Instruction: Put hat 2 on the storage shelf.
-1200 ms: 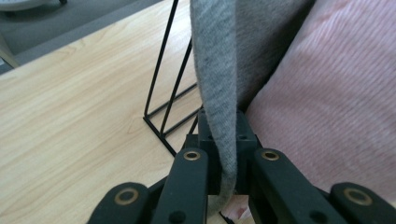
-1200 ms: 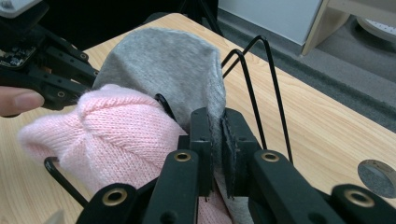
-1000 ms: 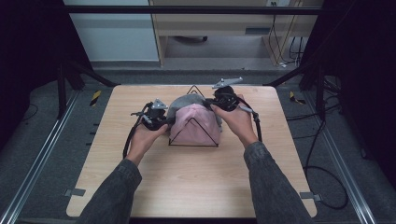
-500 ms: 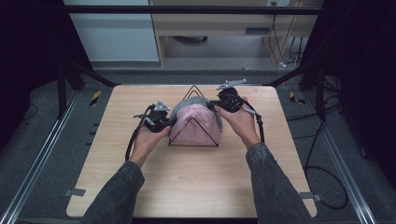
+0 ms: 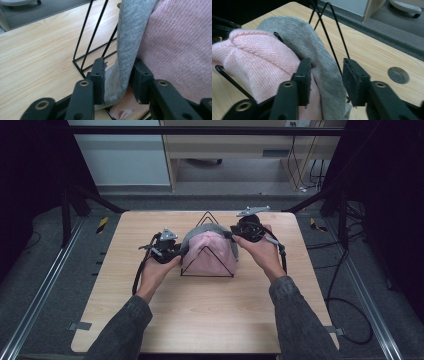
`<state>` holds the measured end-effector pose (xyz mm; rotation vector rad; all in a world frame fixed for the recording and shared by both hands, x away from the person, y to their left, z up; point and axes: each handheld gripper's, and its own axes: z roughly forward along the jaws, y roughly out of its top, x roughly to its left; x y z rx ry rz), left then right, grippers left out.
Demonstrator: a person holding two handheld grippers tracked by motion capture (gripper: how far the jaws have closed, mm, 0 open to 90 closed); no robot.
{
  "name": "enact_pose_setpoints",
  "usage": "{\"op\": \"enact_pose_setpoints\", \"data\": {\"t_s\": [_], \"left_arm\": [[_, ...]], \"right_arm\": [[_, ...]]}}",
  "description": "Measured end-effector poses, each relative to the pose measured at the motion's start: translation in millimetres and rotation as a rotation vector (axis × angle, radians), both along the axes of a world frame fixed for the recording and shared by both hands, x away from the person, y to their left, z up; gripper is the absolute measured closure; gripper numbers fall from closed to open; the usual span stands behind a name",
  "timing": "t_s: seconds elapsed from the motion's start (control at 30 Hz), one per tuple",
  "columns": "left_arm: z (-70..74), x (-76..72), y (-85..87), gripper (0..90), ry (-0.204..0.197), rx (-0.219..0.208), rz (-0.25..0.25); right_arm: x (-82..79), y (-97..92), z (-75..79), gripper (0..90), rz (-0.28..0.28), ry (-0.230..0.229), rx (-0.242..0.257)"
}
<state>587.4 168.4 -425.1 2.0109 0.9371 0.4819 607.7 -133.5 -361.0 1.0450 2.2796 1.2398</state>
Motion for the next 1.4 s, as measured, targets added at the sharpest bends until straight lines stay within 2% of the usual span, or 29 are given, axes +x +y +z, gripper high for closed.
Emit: {"op": "enact_pose_setpoints", "data": {"t_s": [0.1, 0.27, 0.4, 0.6, 0.77, 0.83, 1.1, 1.23, 1.4], "left_arm": [[4.9, -4.7, 0.9, 61.4, -0.02, 0.003, -0.003], [12.4, -12.0, 1.3, 57.8, -0.032, 0.02, -0.011], [18.1, -17.5, 3.5, 54.2, -0.02, 0.018, -0.008], [26.2, -29.4, 10.5, 44.7, -0.032, 0.018, 0.004], [30.0, -41.8, 17.6, 33.1, -0.03, 0.029, 0.014], [30.0, -47.1, 18.8, 27.7, -0.02, 0.027, 0.022], [24.2, -71.4, 20.3, 16.0, 0.01, 0.049, -0.027], [18.8, -78.9, 23.7, 12.8, 0.029, 0.051, -0.04], [10.3, -87.0, 28.2, 9.2, 0.052, 0.047, -0.057]], "right_arm": [[-4.3, -5.2, 3.4, 53.8, -0.008, -0.013, 0.0], [-12.2, -13.1, 8.4, 49.0, -0.022, -0.031, 0.006], [-19.5, -16.2, 12.7, 45.7, -0.023, -0.049, 0.013], [-34.4, -22.1, 16.9, 40.3, -0.019, -0.069, 0.026], [-49.0, -27.2, 15.7, 31.8, -0.018, -0.076, 0.028], [-57.4, -30.4, 15.4, 28.4, -0.019, -0.082, 0.024], [-87.9, -48.1, 12.1, 20.1, -0.023, -0.104, 0.016], [-98.1, -57.1, 4.6, 18.0, -0.031, -0.104, 0.012], [-105.1, -65.1, -13.8, 17.4, -0.057, -0.098, -0.015]]}}
